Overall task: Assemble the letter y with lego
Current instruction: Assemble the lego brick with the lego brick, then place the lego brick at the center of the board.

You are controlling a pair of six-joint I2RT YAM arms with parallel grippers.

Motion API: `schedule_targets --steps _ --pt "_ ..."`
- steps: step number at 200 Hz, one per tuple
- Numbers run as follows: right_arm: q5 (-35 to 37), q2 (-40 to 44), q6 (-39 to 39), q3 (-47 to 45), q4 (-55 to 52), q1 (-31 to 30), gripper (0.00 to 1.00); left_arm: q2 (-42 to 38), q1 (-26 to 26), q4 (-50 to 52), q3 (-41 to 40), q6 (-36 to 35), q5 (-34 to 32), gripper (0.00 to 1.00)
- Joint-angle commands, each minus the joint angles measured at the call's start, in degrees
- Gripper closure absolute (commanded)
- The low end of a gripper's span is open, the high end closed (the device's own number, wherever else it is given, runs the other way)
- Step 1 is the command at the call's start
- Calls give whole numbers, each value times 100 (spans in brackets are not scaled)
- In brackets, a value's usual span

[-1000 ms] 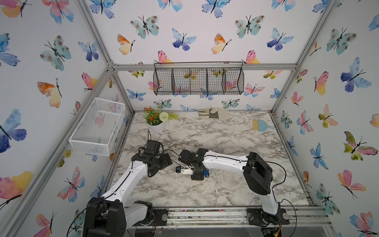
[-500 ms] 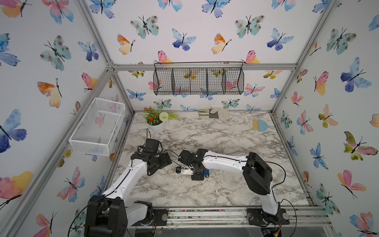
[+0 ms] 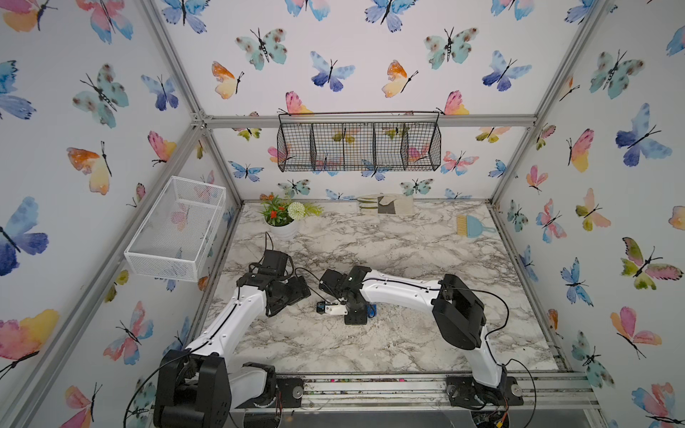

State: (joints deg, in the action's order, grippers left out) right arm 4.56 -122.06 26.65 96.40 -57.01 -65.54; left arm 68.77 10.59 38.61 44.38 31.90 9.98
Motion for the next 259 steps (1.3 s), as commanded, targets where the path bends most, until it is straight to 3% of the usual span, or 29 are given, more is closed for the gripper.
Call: schedule_targets --steps 1,40,87,117,166,234,259 --pt "-417 -495 15 -148 -91 -33 79 34 -25 117 123 -88 96 11" --pt "-427 -401 -78 -130 -70 -38 79 95 -27 75 131 -96 98 11" --pt "-678 311 -316 -218 306 3 76 110 -45 19 191 -96 116 11" --pt "-1451 660 -424 -400 539 255 73 88 -63 -33 159 -88 160 11" --pt "-3137 989 -510 -1364 1274 1148 67 22 -81 -76 38 -61 203 11" --pt "-4886 761 -359 -1910 1633 1963 67 8 -80 -109 -8 -52 232 11" --pt "-5191 625 -237 -1936 1613 2127 66 13 -79 -125 -34 -48 230 11"
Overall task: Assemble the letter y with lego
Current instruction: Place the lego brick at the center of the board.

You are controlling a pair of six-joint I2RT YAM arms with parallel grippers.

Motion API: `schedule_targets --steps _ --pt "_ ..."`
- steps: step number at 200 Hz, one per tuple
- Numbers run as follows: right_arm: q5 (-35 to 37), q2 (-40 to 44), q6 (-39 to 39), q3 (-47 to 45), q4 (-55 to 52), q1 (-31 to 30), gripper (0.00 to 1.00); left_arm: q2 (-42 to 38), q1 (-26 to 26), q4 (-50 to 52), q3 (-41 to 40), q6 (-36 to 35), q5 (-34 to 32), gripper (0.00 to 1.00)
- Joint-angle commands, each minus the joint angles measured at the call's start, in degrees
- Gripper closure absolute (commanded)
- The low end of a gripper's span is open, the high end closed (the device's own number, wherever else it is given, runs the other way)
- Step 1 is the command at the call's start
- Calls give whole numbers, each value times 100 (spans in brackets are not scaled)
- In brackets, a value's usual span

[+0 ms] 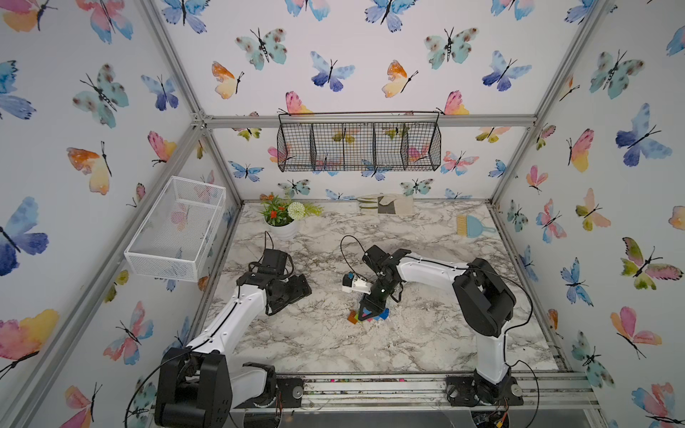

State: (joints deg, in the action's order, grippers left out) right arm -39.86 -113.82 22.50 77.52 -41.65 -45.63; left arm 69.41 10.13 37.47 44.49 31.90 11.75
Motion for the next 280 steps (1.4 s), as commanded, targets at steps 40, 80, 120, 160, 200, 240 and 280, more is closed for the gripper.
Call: schedule_targets --steps 40,80,120,160,200,240,280 --pt "-917 -620 292 86 -159 356 64 -35 -35 -41 -54 -26 73 11" --pt "-1176 -738 276 58 -49 513 62 -50 -36 -53 -89 -26 82 11" --pt "-1674 -865 363 53 -19 783 59 -25 -34 -91 -99 -17 109 11" --pt "-1877 -1015 436 109 -45 1002 56 -19 -37 -82 -81 -26 93 11" --pt "-1821 -1082 294 115 135 1171 46 1 -36 -74 -46 -22 132 11" --pt "-1611 -851 -279 87 718 1375 10 29 -37 -67 7 -26 129 11" --pt "-30 501 -1721 -608 2204 1548 6 12 -37 -18 51 -43 104 11"
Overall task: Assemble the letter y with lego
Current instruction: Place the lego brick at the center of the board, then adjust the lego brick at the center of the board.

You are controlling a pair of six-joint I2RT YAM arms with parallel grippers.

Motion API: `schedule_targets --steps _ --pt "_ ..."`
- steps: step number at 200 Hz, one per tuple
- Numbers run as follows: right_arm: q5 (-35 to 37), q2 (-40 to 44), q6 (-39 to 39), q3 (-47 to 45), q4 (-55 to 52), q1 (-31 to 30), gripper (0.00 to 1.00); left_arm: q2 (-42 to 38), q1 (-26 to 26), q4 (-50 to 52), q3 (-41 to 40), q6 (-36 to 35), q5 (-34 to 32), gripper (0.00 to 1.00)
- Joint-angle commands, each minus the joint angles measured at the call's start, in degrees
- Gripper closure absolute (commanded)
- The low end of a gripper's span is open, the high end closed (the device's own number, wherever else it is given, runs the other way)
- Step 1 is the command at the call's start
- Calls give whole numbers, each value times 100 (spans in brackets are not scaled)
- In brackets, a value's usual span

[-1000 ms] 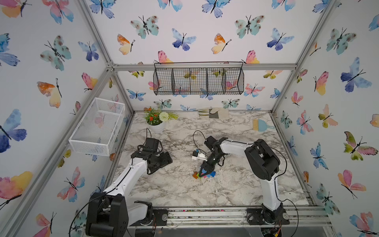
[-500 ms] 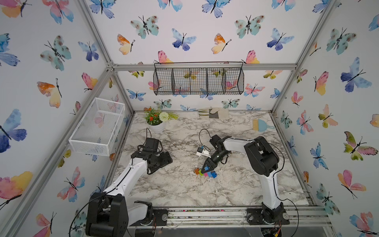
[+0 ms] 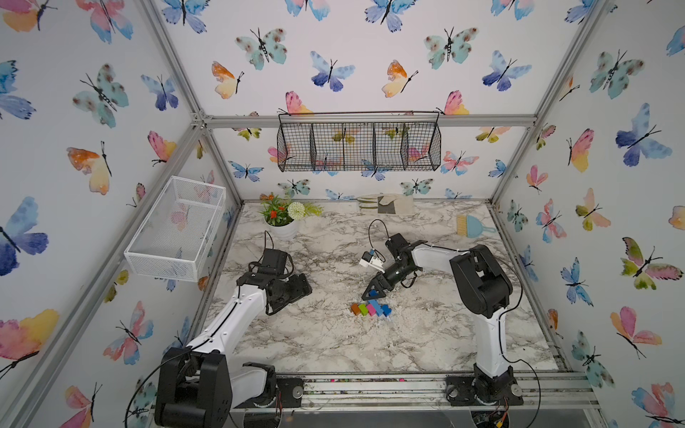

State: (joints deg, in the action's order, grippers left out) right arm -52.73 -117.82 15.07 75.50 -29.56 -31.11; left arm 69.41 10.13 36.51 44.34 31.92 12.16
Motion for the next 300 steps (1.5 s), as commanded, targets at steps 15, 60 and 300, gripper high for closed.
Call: schedule_targets --steps 15,60,300 --pt "1890 1778 -1486 -1038 1576 97 6 -2 -33 83 62 -53 47 11" --pt "2483 2981 -1322 -1920 689 -203 6 110 -33 -37 33 -65 30 11" --pt "4801 1939 -2639 -1613 -445 -1011 10 239 -37 -144 13 -55 50 11"
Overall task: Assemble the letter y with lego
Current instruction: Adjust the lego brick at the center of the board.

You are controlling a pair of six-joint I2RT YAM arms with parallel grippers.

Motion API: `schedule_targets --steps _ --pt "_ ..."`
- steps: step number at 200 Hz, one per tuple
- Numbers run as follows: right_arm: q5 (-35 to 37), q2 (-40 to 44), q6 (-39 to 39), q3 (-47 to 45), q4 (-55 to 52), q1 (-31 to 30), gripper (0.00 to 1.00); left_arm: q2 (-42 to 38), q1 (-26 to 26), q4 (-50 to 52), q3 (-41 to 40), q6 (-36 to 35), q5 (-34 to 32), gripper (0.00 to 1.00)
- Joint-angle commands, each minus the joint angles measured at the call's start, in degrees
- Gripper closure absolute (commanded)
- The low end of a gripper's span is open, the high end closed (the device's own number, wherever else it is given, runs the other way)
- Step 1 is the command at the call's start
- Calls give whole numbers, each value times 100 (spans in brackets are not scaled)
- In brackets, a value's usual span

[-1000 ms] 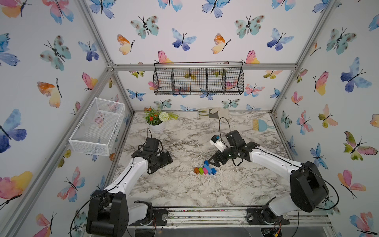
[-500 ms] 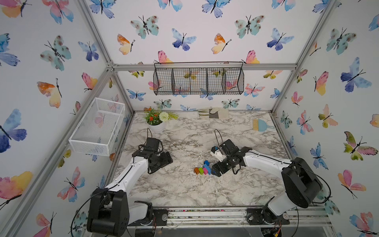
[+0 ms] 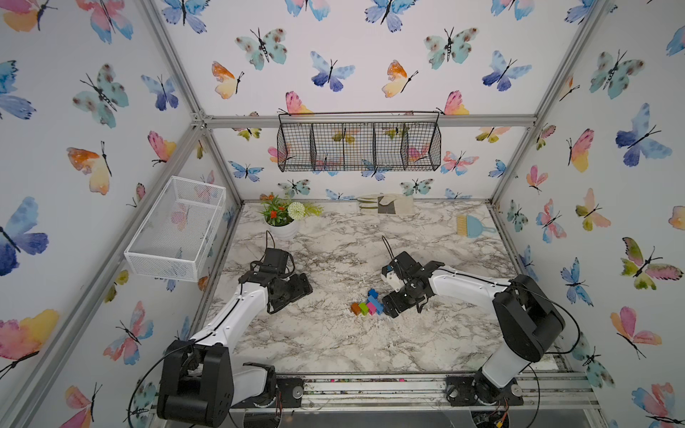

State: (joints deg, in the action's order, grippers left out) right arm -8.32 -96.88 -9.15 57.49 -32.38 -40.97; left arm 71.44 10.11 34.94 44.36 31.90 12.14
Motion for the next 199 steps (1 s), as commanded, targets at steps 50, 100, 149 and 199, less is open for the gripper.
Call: schedule_targets --steps 50,100,149,199 --pt "720 -422 -401 462 -176 -26 9 27 -35 -5 -24 -61 59 11" --pt "902 -733 -386 819 -247 -26 7 46 -29 -22 -23 -61 59 11" --pt "981 -957 -386 1077 -297 -16 7 63 -34 -39 -41 -78 52 11" --pt "1025 -1057 -386 1176 -261 -16 6 107 -33 -84 -50 -80 77 11"
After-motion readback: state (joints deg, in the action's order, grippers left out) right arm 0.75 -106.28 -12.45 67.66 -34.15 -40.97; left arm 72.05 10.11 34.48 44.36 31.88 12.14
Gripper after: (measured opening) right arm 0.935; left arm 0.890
